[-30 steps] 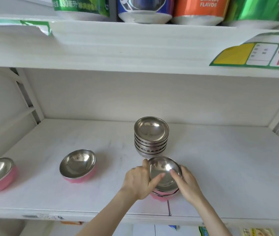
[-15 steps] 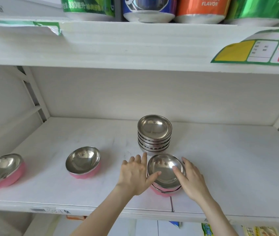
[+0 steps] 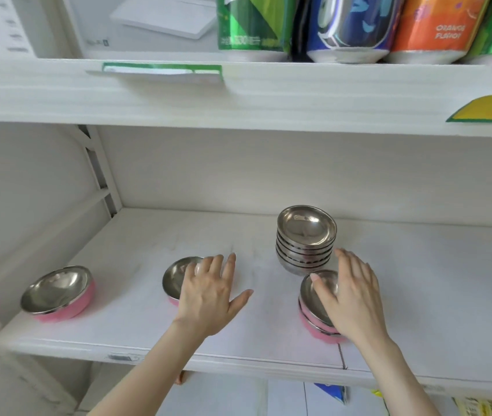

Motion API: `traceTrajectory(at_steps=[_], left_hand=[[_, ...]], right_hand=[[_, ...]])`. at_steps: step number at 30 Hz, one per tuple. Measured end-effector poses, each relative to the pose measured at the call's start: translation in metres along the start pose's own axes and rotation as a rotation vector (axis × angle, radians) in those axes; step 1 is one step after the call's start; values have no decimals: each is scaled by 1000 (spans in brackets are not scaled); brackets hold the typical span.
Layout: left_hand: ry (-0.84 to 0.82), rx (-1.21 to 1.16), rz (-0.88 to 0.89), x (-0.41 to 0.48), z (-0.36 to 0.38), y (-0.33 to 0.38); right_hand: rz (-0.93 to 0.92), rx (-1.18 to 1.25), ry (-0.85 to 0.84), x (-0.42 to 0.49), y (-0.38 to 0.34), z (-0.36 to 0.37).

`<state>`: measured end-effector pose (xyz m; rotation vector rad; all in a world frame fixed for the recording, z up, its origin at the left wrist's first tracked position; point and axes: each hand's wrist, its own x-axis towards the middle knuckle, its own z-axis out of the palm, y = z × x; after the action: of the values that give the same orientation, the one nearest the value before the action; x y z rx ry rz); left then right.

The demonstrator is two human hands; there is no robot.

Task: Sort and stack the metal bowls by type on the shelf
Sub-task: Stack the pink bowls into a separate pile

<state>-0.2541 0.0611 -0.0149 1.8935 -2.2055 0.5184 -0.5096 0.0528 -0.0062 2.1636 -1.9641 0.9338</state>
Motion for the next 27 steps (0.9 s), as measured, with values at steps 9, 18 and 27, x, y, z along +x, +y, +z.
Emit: traceTrajectory(at_steps=[9,18,27], left_hand=[[-22,53,-16,-41,-15,-106],[-29,91,-69,-76,-9,-192],[-41,74,-137,-88,14,-292]], right_hand=[[2,39,-41,-21,-97,35],[-68,109,-89,-34,-185,82],[-165,235,-174,-20,-280,137]])
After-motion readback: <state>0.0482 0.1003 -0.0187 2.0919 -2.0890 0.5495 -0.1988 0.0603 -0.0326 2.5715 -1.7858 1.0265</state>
